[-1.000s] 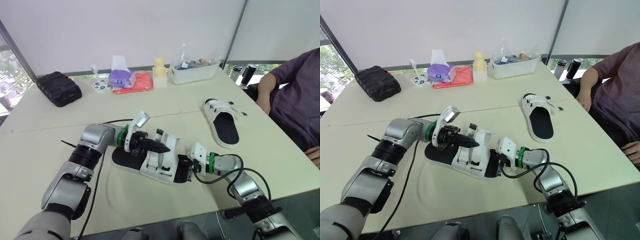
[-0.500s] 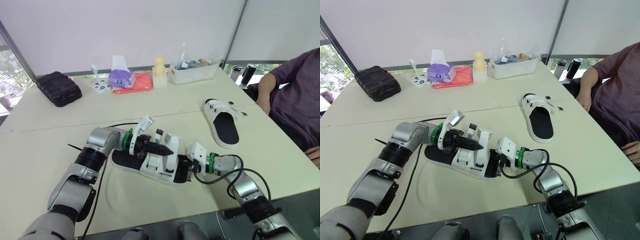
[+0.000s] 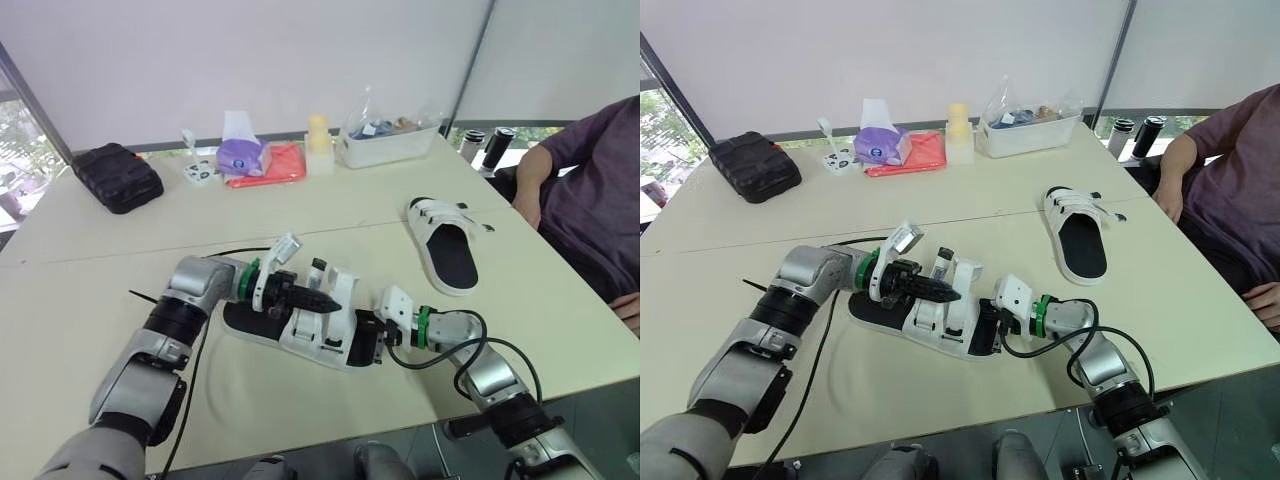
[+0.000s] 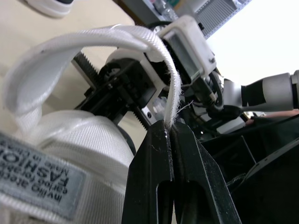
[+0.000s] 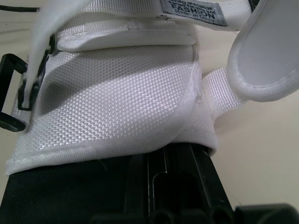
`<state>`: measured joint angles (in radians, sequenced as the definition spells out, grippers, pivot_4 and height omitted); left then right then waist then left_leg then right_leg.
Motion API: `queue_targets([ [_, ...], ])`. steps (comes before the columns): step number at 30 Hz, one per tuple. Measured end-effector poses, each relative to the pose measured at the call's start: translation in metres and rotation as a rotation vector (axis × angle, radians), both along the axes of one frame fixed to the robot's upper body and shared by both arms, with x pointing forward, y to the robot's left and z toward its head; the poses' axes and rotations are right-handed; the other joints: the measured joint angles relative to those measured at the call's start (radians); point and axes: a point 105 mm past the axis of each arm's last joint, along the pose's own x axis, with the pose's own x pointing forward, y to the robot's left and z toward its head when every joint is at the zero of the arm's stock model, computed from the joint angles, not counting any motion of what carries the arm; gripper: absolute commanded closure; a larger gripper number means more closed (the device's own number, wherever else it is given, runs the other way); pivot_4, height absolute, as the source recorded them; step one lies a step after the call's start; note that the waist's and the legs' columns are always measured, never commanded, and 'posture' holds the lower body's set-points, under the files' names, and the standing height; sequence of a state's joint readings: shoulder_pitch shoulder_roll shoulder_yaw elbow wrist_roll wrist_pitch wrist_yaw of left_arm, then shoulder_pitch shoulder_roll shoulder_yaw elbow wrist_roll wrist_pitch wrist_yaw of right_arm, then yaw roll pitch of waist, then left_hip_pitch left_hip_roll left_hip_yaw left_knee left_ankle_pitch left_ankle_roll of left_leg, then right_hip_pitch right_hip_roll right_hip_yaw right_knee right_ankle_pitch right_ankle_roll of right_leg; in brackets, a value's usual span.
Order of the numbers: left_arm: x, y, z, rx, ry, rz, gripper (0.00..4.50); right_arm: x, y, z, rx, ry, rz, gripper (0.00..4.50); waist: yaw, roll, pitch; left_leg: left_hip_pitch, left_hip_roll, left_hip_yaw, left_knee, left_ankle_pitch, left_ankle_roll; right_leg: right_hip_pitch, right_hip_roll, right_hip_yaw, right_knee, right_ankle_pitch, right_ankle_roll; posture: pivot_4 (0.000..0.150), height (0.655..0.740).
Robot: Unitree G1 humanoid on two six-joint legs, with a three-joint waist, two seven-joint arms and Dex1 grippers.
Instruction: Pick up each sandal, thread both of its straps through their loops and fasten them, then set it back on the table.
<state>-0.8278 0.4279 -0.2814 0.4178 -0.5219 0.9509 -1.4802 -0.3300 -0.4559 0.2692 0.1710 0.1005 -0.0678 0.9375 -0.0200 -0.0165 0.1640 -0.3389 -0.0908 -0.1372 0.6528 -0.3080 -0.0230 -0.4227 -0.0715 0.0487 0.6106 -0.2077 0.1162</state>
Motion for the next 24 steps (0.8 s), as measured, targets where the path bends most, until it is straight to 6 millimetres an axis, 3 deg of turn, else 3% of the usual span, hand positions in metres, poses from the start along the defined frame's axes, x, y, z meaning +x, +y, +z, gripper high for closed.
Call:
queue_targets([
  [9,-0.006,0.000,-0.012,0.041,-0.054,-0.033,4.45,0.000,0.000,0.000,0.001,-0.001,-0.001,4.50,0.000,0.000,0.000,0.000,0.000,0.000,-0.001,0.000,0.000,0.000,0.000,0.000,0.000,0.000,-0.001,0.150,0.7400],
  [15,0.004,-0.008,-0.016,0.054,-0.124,0.018,4.45,0.000,0.000,-0.001,0.002,0.000,-0.006,4.50,0.001,0.000,0.000,0.000,0.000,0.000,-0.001,0.000,0.000,0.000,0.000,0.000,0.000,0.000,0.000,0.150,0.7400],
  [18,0.006,-0.007,-0.014,0.030,-0.113,0.035,3.65,0.000,0.000,0.000,0.002,-0.001,-0.007,4.50,0.002,0.000,0.000,0.000,0.000,0.000,-0.001,0.000,0.000,0.000,0.000,0.000,0.000,0.000,0.000,0.150,0.7400],
  [23,0.004,-0.008,-0.004,-0.009,-0.111,0.031,1.35,0.000,0.000,0.000,0.003,-0.002,-0.007,4.50,0.002,0.000,0.000,0.000,0.000,0.000,-0.001,0.000,0.000,0.000,0.000,0.000,0.000,0.000,0.000,0.150,0.7400],
  [24,0.003,-0.009,-0.002,-0.015,-0.120,0.029,1.35,0.000,0.000,0.000,0.002,-0.002,-0.007,4.50,0.002,0.000,0.000,0.000,0.000,0.000,-0.001,0.000,0.000,0.000,0.000,0.000,0.000,0.000,0.000,0.150,0.7400],
])
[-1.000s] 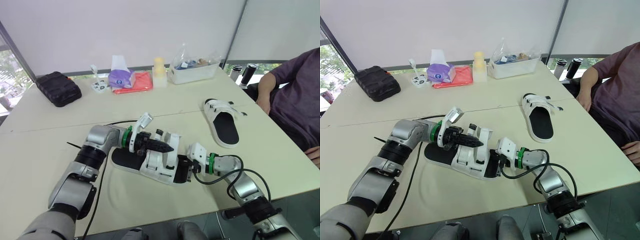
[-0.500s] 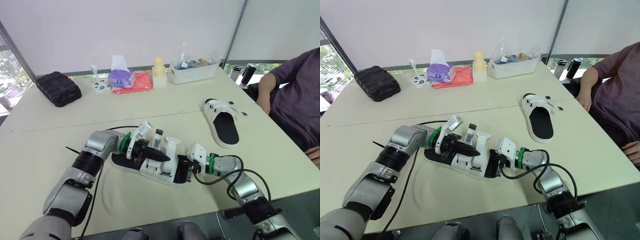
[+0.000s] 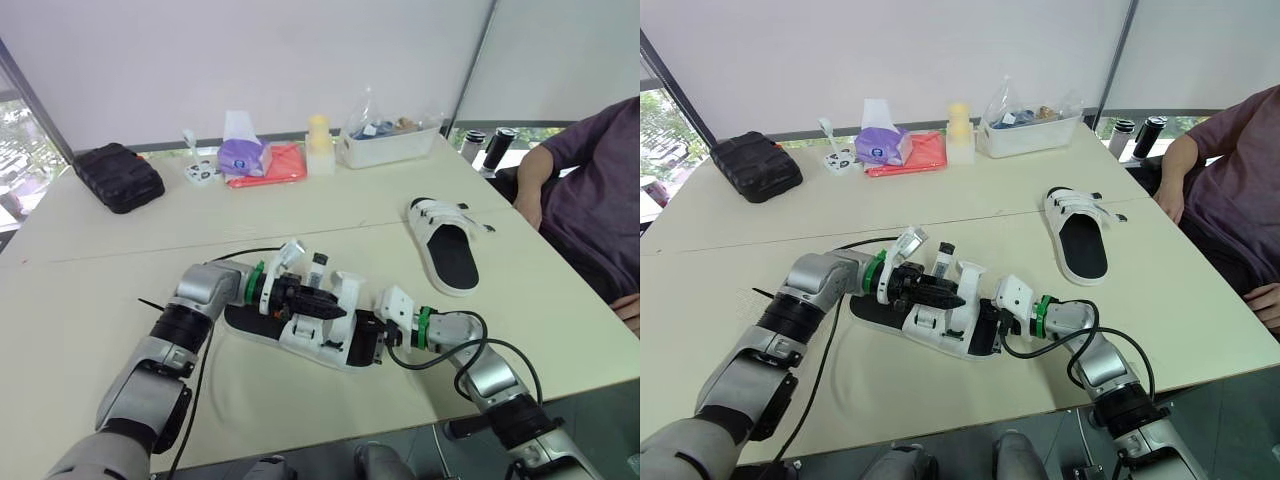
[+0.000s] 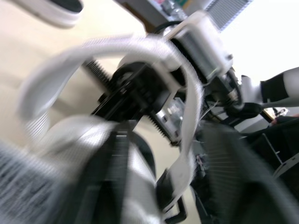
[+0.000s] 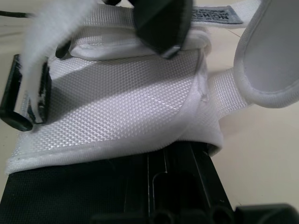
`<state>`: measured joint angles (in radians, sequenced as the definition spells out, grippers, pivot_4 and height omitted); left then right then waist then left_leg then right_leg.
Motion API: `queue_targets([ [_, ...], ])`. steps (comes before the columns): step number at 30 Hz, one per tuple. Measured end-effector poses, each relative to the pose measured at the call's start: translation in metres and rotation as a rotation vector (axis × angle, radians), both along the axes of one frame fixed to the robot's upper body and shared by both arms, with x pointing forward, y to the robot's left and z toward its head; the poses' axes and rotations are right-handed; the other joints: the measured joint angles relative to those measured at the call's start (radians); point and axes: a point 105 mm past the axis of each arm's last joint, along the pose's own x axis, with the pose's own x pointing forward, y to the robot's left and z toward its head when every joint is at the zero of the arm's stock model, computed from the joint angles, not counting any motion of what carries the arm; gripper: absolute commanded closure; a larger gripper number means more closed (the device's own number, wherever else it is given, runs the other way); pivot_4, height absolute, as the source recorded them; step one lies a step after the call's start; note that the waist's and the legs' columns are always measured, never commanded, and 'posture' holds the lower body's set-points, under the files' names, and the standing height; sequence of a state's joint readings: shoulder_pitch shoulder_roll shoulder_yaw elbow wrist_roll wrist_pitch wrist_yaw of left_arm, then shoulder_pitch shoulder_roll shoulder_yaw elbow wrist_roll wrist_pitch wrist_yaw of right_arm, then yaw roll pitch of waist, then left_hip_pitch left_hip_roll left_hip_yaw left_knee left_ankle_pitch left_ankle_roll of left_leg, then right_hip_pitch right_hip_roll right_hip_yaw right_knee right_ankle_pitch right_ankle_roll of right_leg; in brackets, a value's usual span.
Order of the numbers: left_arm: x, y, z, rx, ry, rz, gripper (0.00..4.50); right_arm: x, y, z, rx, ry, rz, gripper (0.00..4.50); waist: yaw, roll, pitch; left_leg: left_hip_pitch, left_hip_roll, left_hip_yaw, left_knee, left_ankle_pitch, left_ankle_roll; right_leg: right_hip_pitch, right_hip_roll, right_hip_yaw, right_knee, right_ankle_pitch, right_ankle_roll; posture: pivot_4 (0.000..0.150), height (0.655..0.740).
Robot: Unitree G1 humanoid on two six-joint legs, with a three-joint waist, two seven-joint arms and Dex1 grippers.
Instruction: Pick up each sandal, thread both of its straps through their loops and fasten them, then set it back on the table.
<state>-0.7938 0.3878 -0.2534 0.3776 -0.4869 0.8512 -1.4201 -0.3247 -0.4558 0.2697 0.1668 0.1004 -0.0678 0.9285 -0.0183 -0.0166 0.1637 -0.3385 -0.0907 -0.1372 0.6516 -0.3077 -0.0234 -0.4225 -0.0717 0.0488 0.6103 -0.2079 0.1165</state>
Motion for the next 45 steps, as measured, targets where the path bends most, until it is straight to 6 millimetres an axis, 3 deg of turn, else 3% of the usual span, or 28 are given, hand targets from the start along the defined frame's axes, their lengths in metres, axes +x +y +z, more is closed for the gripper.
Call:
queue_targets([
  [9,-0.022,0.015,-0.002,0.028,-0.037,0.011,1.35,0.000,0.001,0.000,0.001,0.000,0.001,4.50,-0.001,0.000,0.000,0.000,0.000,0.000,-0.001,0.000,0.000,-0.001,0.000,0.000,0.000,0.001,-0.001,0.150,0.7400],
  [12,-0.032,0.011,-0.009,0.042,-0.067,-0.014,1.35,0.000,0.001,0.000,0.001,0.000,0.001,4.50,-0.001,0.000,0.000,0.000,0.000,0.000,-0.001,0.000,0.000,-0.001,0.000,0.000,0.000,0.001,-0.001,0.150,0.7400],
  [18,-0.030,0.001,-0.012,0.067,-0.140,0.003,1.35,0.001,0.001,0.000,0.002,0.001,0.001,4.50,-0.001,0.000,0.000,0.000,0.000,0.000,-0.001,0.000,-0.001,-0.001,0.000,0.000,0.000,0.000,0.000,0.150,0.7400],
  [21,-0.025,-0.003,-0.014,0.076,-0.172,0.037,2.19,0.001,0.001,0.000,0.002,0.001,-0.001,4.50,0.001,0.000,0.000,0.000,0.000,0.000,-0.001,0.000,-0.001,0.000,0.000,0.000,0.000,0.000,0.000,0.150,0.7400],
  [25,-0.020,-0.004,-0.018,0.088,-0.182,0.070,4.17,0.001,0.001,0.000,0.002,0.001,-0.001,4.50,0.001,0.000,0.000,0.000,0.000,0.000,-0.001,0.000,-0.001,0.000,0.000,0.000,0.000,0.000,0.000,0.150,0.7400],
  [26,-0.020,-0.004,-0.018,0.088,-0.181,0.071,4.43,0.001,0.000,0.000,0.002,0.001,-0.001,4.50,0.001,0.000,0.000,0.000,0.000,0.000,-0.001,0.000,-0.001,0.000,0.000,0.000,0.000,0.000,0.000,0.150,0.7400],
  [31,-0.022,-0.004,-0.013,0.071,-0.133,0.061,4.43,0.001,0.000,0.000,0.002,0.001,-0.002,4.50,0.000,0.000,0.000,0.000,0.000,0.000,-0.001,0.000,-0.001,0.000,0.000,0.000,0.000,-0.001,0.001,0.150,0.7400],
  [40,-0.023,-0.002,0.033,-0.065,0.036,0.060,4.43,0.001,0.002,0.000,0.004,0.001,0.002,4.50,-0.003,0.000,0.000,0.000,0.000,0.000,-0.002,0.000,-0.001,0.000,0.000,0.000,0.000,-0.001,0.001,0.150,0.7400],
  [45,-0.026,0.003,0.015,-0.011,0.055,0.064,4.43,0.001,0.003,0.000,0.006,0.002,0.002,4.50,-0.004,0.000,0.000,0.000,0.000,0.000,-0.002,0.001,-0.001,-0.001,0.000,0.000,0.000,0.000,0.000,0.150,0.7400],
])
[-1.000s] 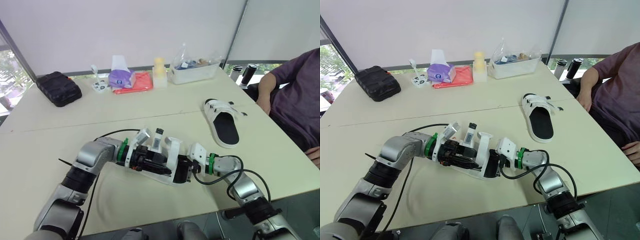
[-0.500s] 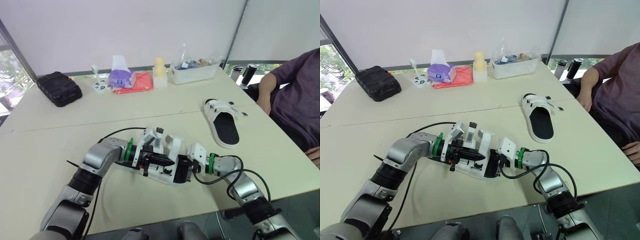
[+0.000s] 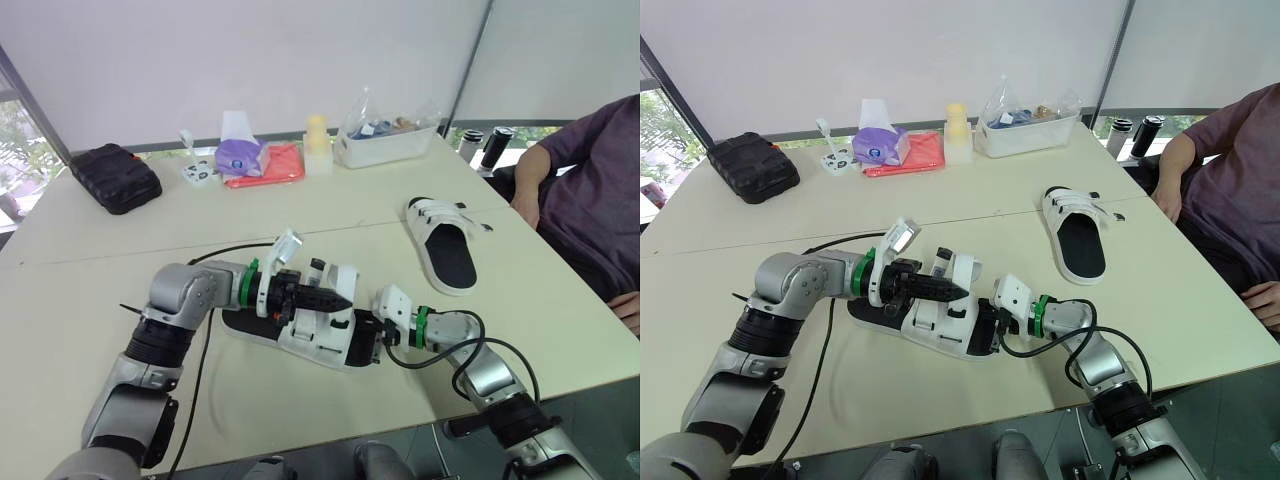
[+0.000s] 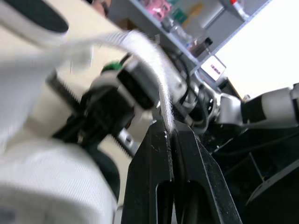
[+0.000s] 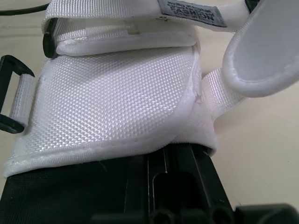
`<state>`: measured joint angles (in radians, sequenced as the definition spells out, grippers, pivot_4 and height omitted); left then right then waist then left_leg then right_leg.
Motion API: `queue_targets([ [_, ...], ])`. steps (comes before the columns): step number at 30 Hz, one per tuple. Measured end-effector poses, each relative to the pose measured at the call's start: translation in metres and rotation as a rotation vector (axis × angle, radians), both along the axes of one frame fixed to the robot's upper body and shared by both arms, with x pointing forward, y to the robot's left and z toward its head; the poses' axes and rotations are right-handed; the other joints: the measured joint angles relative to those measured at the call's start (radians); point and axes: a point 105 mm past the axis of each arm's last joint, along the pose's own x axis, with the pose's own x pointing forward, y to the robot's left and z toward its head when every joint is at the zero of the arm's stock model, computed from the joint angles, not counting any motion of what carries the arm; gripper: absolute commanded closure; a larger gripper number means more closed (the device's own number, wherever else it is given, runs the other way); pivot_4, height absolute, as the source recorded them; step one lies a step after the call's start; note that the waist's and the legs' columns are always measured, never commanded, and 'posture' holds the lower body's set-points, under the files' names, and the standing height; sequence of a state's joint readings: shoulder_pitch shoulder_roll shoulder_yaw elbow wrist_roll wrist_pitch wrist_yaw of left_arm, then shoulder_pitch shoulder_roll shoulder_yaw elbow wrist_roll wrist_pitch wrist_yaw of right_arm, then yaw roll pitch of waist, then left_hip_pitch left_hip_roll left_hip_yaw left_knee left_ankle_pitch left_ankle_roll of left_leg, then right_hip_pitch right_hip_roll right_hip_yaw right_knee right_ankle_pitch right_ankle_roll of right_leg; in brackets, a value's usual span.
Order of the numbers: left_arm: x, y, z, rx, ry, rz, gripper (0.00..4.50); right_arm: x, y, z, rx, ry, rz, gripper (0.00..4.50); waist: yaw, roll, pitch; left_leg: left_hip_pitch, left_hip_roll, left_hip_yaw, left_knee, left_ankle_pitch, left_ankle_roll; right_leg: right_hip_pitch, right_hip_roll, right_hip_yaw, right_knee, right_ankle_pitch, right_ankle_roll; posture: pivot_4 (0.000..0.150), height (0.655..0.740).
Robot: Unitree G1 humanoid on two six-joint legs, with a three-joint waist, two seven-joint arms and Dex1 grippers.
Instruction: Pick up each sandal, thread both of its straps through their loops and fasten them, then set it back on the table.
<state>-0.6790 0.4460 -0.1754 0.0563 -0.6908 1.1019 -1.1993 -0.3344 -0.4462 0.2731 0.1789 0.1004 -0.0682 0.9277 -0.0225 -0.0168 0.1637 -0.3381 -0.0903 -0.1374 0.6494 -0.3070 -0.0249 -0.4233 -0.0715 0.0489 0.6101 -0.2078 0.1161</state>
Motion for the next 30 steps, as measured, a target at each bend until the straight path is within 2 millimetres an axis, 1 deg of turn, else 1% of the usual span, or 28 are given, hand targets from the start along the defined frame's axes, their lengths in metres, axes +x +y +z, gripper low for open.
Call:
queue_targets([
  [2,0.000,-0.001,-0.007,0.025,-0.010,-0.003,4.43,0.000,0.000,0.000,0.000,0.000,-0.001,4.50,0.001,0.000,0.000,0.000,0.000,0.000,0.000,0.000,0.000,0.000,0.000,0.000,0.000,0.000,0.000,0.150,0.7400],
  [7,-0.003,-0.005,-0.016,0.056,-0.046,-0.036,4.43,0.000,0.000,0.000,0.000,0.000,0.000,4.50,0.000,0.000,0.000,0.000,0.000,0.000,0.000,0.000,0.000,0.000,0.000,0.000,0.000,0.000,0.000,0.150,0.7400],
  [10,-0.005,-0.003,-0.021,0.074,-0.056,-0.050,4.43,0.000,0.000,0.000,0.000,0.001,0.000,4.50,0.001,0.000,0.000,0.000,0.000,0.000,0.000,0.000,0.000,0.000,0.000,0.000,0.000,0.000,0.000,0.150,0.7400],
  [18,-0.003,-0.002,-0.024,0.075,-0.091,-0.061,4.43,0.000,0.000,0.000,0.001,0.002,-0.002,4.50,0.001,0.000,0.000,0.000,0.000,0.000,0.000,0.000,0.000,0.000,0.000,0.000,0.000,-0.001,0.001,0.150,0.7400],
  [25,0.003,0.001,-0.030,0.087,-0.077,-0.027,4.43,0.000,0.000,0.000,0.002,0.001,-0.002,4.50,0.001,0.000,0.000,0.000,0.000,0.000,0.000,0.000,0.000,0.000,0.000,0.000,0.000,-0.001,0.001,0.150,0.7400],
  [30,0.003,0.002,-0.030,0.089,-0.060,-0.027,4.43,0.000,0.000,0.000,0.003,0.001,-0.002,4.50,0.001,0.000,0.000,0.000,0.000,0.000,0.000,0.000,0.000,0.000,0.000,0.000,0.000,-0.001,0.001,0.150,0.7400],
])
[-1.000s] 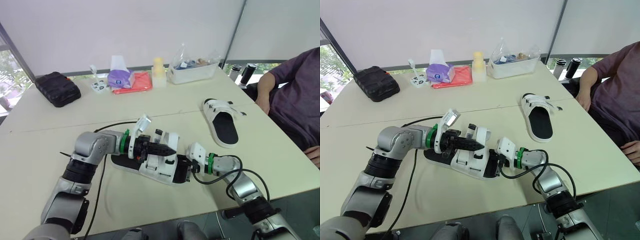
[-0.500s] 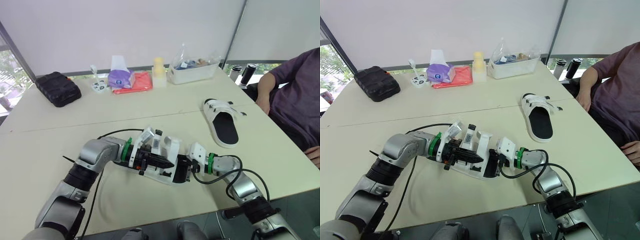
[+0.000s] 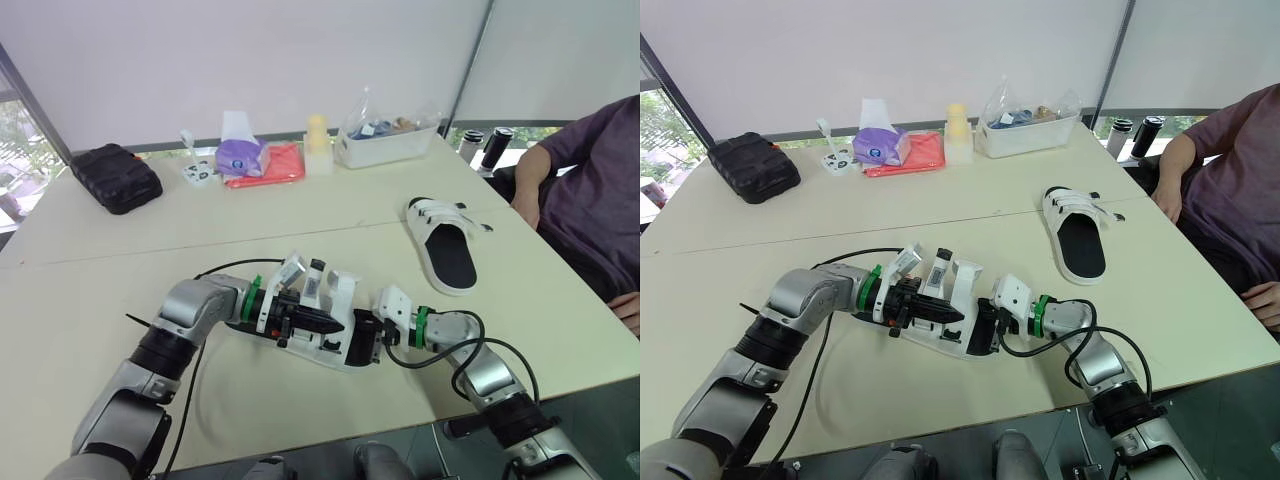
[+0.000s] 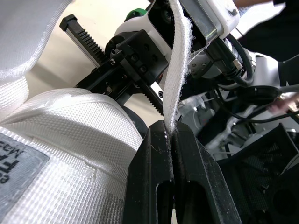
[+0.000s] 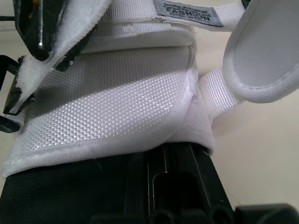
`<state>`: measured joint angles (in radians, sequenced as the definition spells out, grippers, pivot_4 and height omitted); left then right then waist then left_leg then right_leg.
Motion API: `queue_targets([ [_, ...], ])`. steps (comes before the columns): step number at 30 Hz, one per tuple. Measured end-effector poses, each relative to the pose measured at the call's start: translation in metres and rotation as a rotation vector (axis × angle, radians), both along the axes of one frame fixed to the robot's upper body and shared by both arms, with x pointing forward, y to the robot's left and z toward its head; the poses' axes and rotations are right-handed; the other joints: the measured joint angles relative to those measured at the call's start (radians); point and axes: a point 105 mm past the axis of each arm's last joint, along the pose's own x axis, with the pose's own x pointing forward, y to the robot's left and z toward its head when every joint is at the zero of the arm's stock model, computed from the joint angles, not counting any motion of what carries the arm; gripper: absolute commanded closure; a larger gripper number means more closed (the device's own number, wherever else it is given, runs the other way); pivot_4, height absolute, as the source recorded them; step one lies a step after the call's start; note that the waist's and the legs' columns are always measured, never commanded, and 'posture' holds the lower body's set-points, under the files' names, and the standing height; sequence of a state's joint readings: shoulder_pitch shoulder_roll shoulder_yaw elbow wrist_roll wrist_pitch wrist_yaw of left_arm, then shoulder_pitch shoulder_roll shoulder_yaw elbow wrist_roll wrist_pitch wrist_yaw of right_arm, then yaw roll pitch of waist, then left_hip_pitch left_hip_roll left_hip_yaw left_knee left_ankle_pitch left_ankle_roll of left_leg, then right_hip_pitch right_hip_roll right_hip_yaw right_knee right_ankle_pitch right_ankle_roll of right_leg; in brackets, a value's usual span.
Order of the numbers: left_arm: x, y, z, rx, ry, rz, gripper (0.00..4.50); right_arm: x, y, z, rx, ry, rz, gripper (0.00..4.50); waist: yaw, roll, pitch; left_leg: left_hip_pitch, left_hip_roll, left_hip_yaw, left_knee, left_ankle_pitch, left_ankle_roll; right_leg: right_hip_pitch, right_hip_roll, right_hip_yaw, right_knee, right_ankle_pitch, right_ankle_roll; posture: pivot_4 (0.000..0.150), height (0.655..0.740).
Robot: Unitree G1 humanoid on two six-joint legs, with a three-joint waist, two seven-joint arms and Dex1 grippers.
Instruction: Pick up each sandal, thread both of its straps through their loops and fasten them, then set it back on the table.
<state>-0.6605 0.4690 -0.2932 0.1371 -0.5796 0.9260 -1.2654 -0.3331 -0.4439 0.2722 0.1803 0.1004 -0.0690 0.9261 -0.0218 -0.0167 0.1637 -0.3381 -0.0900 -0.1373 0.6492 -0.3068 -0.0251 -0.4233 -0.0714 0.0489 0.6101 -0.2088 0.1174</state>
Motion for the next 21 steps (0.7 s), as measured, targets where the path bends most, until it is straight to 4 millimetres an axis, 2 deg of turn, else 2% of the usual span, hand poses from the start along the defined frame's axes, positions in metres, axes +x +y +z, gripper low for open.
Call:
queue_targets([
  [5,-0.003,0.003,0.000,0.004,-0.007,-0.016,4.43,0.000,0.000,0.000,0.001,0.000,0.000,4.50,-0.001,0.000,0.000,0.000,0.000,0.000,0.000,0.000,0.000,0.000,0.000,0.000,0.000,0.000,0.000,0.150,0.7400],
  [11,-0.005,0.007,-0.007,0.068,-0.194,-0.075,4.43,0.000,0.000,0.000,0.000,0.002,0.000,4.50,0.001,0.000,-0.001,0.000,0.000,0.000,-0.001,0.000,0.000,0.000,0.000,0.000,0.000,0.000,-0.001,0.150,0.7400],
  [21,-0.003,-0.003,0.000,0.007,-0.078,-0.034,4.43,0.000,0.000,0.000,0.001,0.001,0.000,4.50,0.000,-0.001,-0.001,0.000,0.000,0.000,-0.001,0.000,0.000,0.000,0.000,0.000,0.000,0.000,0.000,0.150,0.7400],
])
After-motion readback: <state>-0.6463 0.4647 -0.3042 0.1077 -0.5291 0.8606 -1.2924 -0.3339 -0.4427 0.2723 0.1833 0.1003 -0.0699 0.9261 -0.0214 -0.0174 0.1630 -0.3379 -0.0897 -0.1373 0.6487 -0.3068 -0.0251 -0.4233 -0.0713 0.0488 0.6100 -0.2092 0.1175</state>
